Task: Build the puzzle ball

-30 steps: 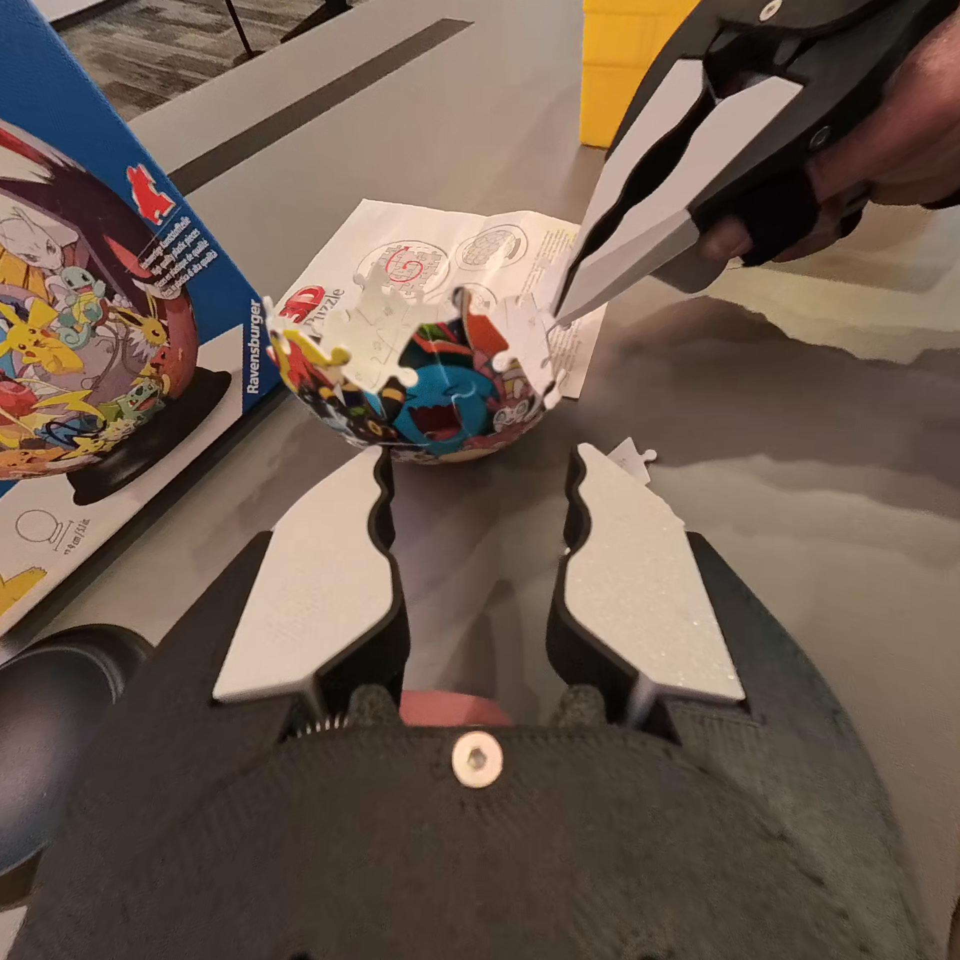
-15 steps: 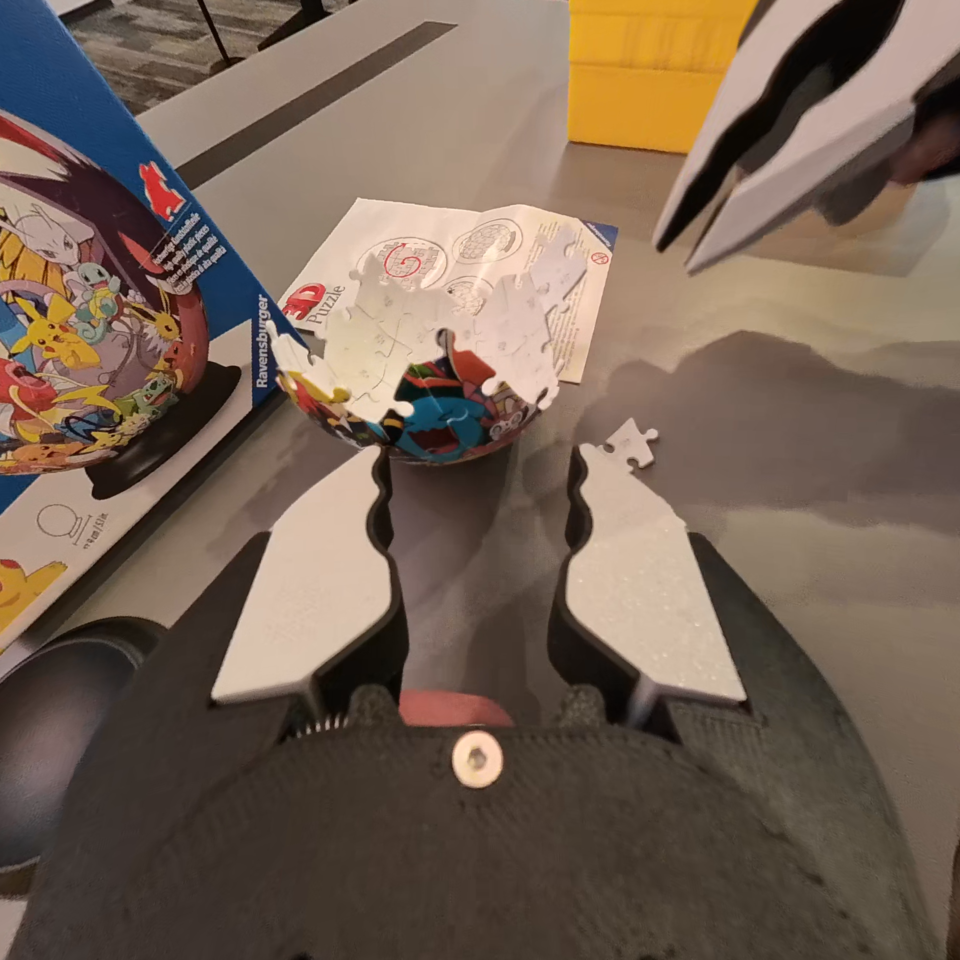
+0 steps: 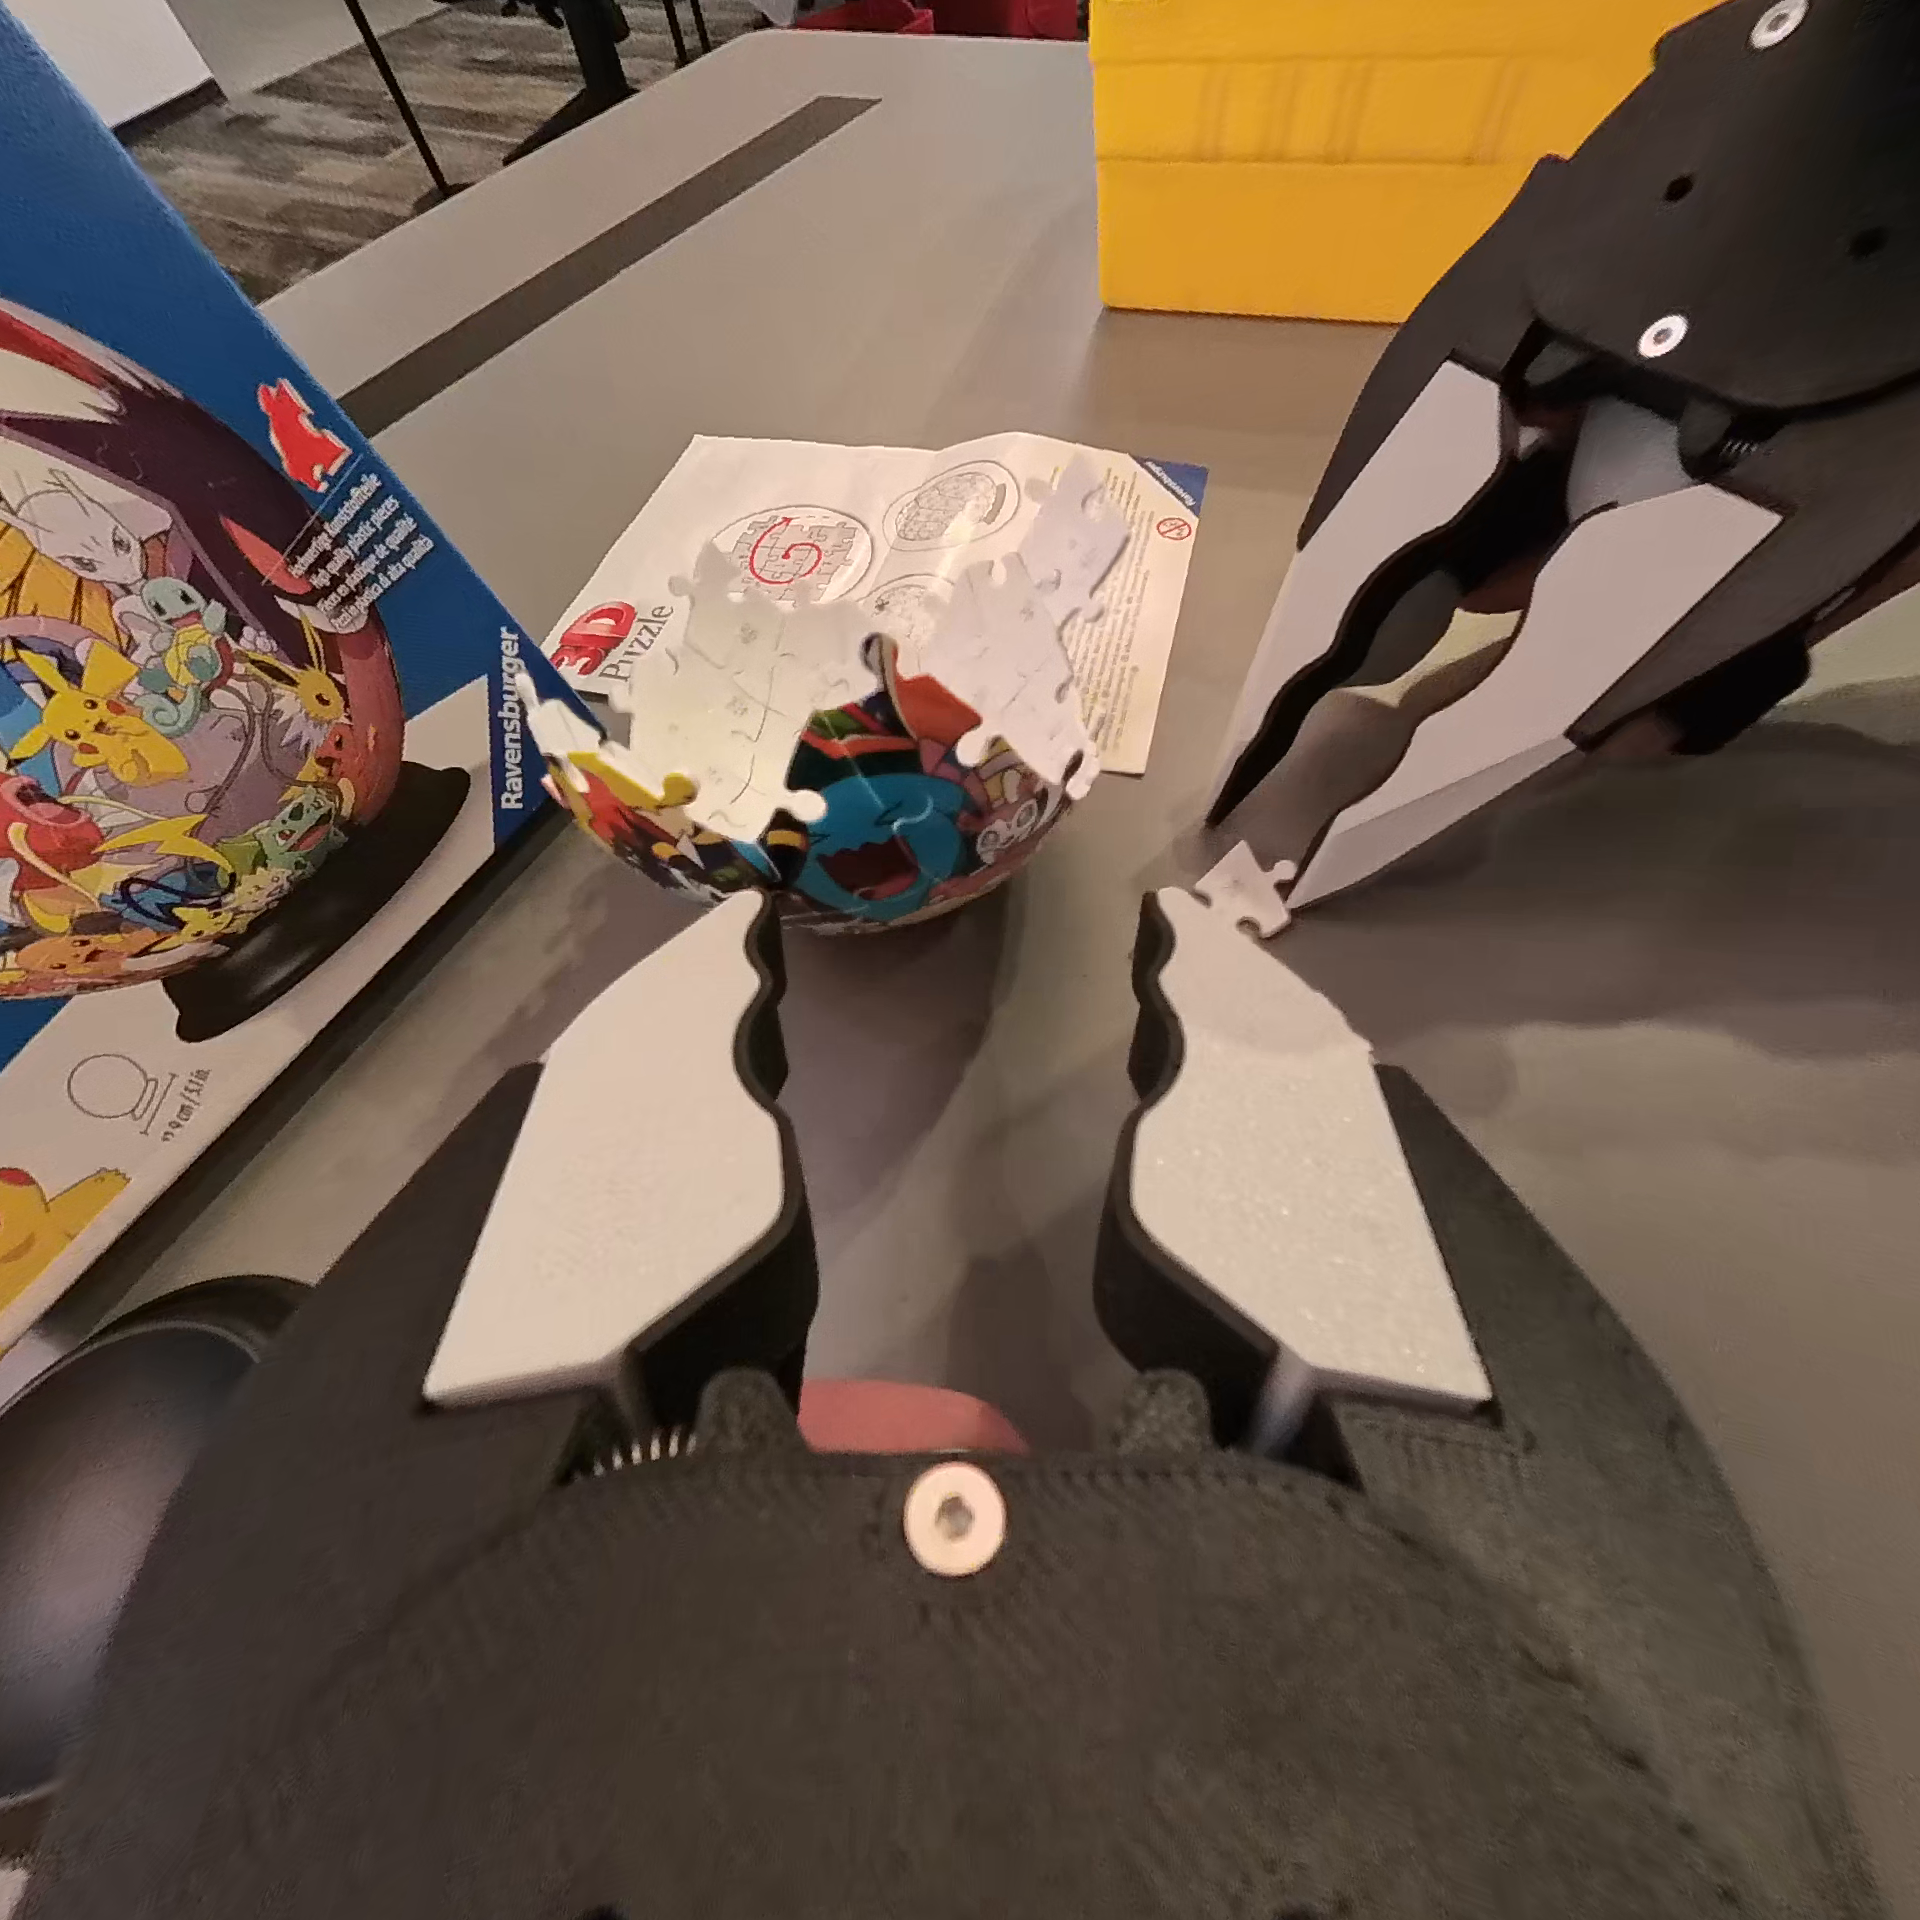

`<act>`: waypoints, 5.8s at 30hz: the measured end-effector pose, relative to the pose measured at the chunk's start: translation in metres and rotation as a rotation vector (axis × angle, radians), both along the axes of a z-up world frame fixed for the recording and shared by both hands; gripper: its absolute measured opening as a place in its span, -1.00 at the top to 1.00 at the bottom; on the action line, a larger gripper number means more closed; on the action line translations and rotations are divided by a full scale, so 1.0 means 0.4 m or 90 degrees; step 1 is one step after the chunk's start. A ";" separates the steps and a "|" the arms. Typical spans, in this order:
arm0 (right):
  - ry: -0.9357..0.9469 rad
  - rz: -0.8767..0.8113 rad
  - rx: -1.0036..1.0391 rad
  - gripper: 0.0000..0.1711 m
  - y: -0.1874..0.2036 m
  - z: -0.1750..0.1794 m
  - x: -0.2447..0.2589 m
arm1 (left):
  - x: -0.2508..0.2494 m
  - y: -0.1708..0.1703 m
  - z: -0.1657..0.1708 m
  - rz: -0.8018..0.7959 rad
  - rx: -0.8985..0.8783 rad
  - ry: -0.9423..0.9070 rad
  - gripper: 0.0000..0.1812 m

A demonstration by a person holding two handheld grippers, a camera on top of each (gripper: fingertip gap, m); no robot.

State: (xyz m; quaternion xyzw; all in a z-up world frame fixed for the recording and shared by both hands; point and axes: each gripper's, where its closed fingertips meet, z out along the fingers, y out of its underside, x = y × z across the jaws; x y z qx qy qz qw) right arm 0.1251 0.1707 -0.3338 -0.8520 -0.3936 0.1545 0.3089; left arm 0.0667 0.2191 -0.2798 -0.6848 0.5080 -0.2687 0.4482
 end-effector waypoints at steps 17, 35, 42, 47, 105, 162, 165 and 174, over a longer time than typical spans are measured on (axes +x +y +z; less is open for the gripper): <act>-0.045 0.007 0.010 0.62 -0.012 0.004 -0.008 | -0.007 -0.007 0.006 -0.021 0.007 -0.021 0.30; -0.034 0.005 0.043 0.83 -0.012 0.073 0.017 | -0.017 0.000 0.010 -0.004 0.010 -0.024 0.29; -0.077 0.006 0.070 0.83 0.010 0.159 0.055 | -0.023 0.008 0.017 0.012 0.012 -0.033 0.29; -0.097 0.004 0.073 0.83 0.025 0.176 0.062 | -0.042 0.024 0.029 0.021 -0.007 -0.048 0.24; -0.056 -0.138 0.030 0.83 0.041 0.065 -0.032 | -0.085 0.201 0.058 0.260 0.054 0.286 0.98; -0.106 -0.048 0.048 0.71 0.118 0.005 -0.082 | -0.128 0.194 0.082 0.321 0.183 0.342 0.98; -0.102 -0.055 0.025 0.72 0.113 0.004 -0.078 | -0.128 0.194 0.082 0.320 0.183 0.342 0.98; -0.062 -0.052 -0.002 0.63 0.097 0.000 -0.098 | -0.131 0.194 0.081 0.321 0.181 0.341 0.98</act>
